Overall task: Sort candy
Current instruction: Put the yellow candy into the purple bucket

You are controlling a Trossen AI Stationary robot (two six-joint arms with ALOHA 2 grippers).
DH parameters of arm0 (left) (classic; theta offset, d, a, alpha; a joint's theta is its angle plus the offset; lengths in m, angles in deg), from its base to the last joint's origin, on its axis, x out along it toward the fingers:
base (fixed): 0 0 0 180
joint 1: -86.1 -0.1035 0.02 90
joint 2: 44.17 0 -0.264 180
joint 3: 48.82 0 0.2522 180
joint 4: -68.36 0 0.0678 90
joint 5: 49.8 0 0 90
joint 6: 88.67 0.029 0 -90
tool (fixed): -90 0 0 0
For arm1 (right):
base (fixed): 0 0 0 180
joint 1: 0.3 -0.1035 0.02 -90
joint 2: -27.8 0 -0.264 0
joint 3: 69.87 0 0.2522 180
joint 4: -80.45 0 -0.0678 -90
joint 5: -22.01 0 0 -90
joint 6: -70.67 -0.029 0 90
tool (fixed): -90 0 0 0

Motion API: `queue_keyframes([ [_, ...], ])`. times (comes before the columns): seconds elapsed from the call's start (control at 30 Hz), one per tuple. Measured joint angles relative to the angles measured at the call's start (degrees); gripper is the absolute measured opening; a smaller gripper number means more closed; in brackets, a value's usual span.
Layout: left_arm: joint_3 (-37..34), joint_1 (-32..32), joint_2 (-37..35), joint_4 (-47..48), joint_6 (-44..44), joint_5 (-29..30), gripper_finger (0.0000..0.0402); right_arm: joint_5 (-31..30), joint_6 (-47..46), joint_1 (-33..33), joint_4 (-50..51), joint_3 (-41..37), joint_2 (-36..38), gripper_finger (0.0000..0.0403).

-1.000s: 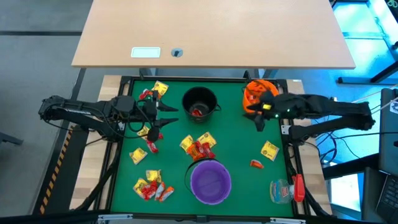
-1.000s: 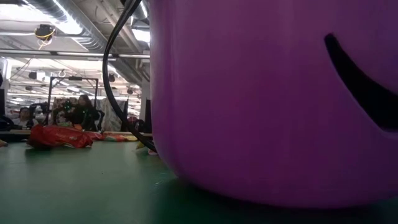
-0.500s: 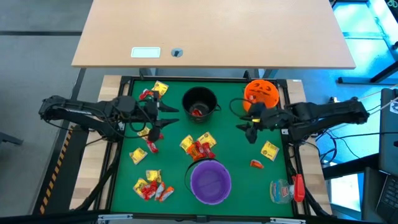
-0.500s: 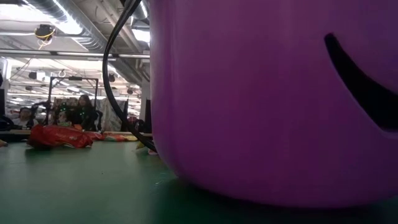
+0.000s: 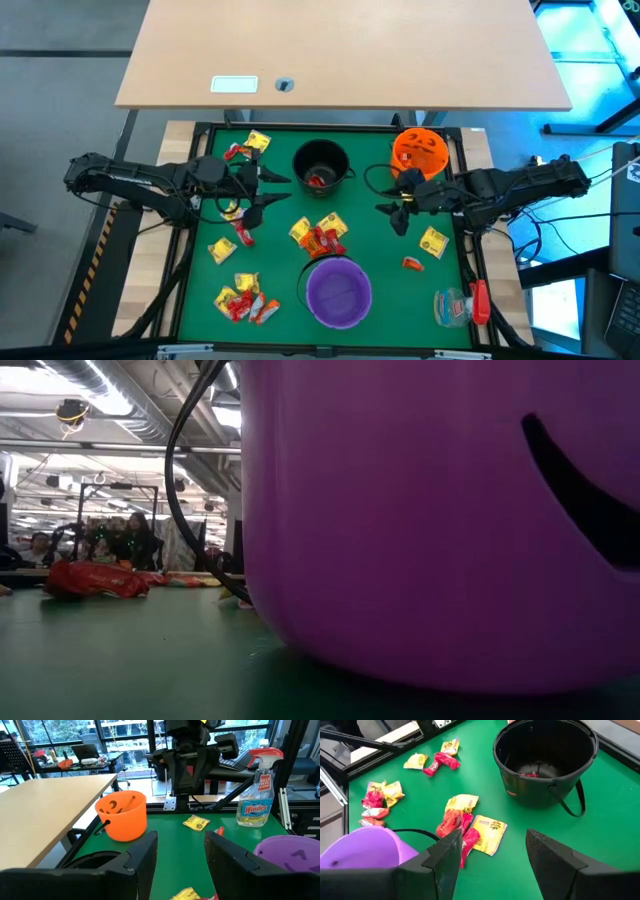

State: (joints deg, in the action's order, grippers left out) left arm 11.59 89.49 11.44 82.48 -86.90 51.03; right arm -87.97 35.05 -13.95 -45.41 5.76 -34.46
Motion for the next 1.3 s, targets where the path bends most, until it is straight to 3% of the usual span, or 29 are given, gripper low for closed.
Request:
queue_keyframes([
  [0.27, 0.0, 0.0, 0.0, 0.0, -0.2, -0.1, 0.0153, 0.0, 2.0, -1.9, 0.6, 0.0, -0.2, 0.0216],
  [0.43, 0.0, 0.1, 0.0, 2.3, -1.8, -4.2, 0.0153, -0.3, 2.6, -4.2, 3.0, 0.0, -0.2, 0.0216],
  [0.73, 0.0, 3.2, 0.0, 22.3, -11.1, -3.9, 0.0153, -4.0, 4.2, -7.7, 4.9, 0.0, -0.2, 0.0216],
  [0.93, 0.0, 8.0, 1.1, 35.2, -20.0, -6.1, 0.0153, -5.0, 6.5, -7.7, 5.1, 0.0, -0.1, 0.0216],
  [1.3, 0.0, 22.7, 10.8, 39.2, -31.0, -7.4, 0.0153, -6.0, 7.5, -7.7, 5.1, 0.0, -0.1, 0.0216],
])
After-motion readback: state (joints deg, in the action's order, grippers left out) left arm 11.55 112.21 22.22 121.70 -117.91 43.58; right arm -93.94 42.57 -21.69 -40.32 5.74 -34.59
